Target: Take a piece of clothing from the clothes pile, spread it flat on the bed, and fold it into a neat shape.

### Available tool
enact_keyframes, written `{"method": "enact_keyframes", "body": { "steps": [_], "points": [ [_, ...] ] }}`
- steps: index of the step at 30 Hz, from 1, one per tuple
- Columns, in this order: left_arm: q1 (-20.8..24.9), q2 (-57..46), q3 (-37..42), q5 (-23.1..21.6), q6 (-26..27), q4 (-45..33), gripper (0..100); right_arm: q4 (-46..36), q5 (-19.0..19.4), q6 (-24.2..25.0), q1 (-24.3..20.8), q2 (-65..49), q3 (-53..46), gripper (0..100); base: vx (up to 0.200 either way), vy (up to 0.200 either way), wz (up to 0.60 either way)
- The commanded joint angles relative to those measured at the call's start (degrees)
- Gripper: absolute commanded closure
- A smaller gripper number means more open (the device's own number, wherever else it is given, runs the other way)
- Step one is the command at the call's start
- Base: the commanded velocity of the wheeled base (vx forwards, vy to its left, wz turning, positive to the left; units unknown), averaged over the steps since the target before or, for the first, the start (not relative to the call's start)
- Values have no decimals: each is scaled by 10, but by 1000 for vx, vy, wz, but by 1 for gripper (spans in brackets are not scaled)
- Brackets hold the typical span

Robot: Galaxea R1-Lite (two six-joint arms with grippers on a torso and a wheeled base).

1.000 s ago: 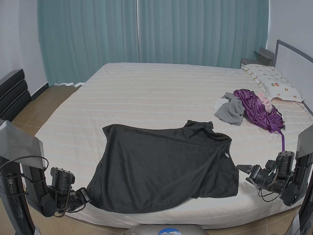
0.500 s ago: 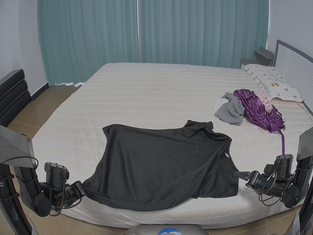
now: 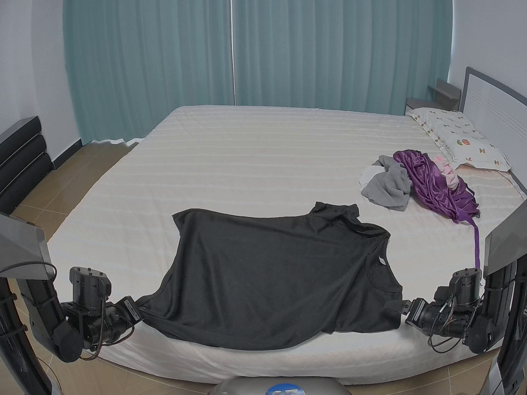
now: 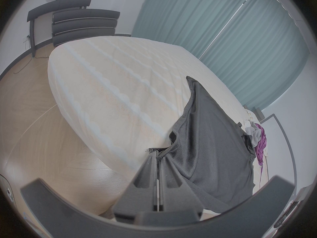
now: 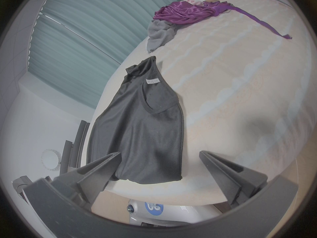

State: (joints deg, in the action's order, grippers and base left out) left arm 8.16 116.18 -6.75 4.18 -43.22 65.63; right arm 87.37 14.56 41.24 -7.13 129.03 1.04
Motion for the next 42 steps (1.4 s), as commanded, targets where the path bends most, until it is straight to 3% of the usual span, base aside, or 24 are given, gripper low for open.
{"method": "enact_keyframes", "body": {
  "steps": [1, 24, 29, 38, 42],
  "points": [
    [-1, -3, 0, -1, -1, 0, 100, 11, -1, 0, -2, 50, 5, 100, 0, 0, 0],
    [-24, -4, -22, 1, -2, 6, 100, 10, 4, 5, 57, -4, 133, 100, 0, 0, 0],
    [-29, -2, -44, 2, -44, 6, 100, -57, 4, 5, 54, 1, 213, 100, 0, 0, 0],
    [-32, 5, -56, 0, -62, 7, 100, -168, -1, 6, 45, 35, 363, 100, 0, 0, 0],
    [-32, 12, -70, -2, -95, 7, 100, -215, -22, 6, 32, 73, 453, 100, 0, 0, 0]
  ]
}}
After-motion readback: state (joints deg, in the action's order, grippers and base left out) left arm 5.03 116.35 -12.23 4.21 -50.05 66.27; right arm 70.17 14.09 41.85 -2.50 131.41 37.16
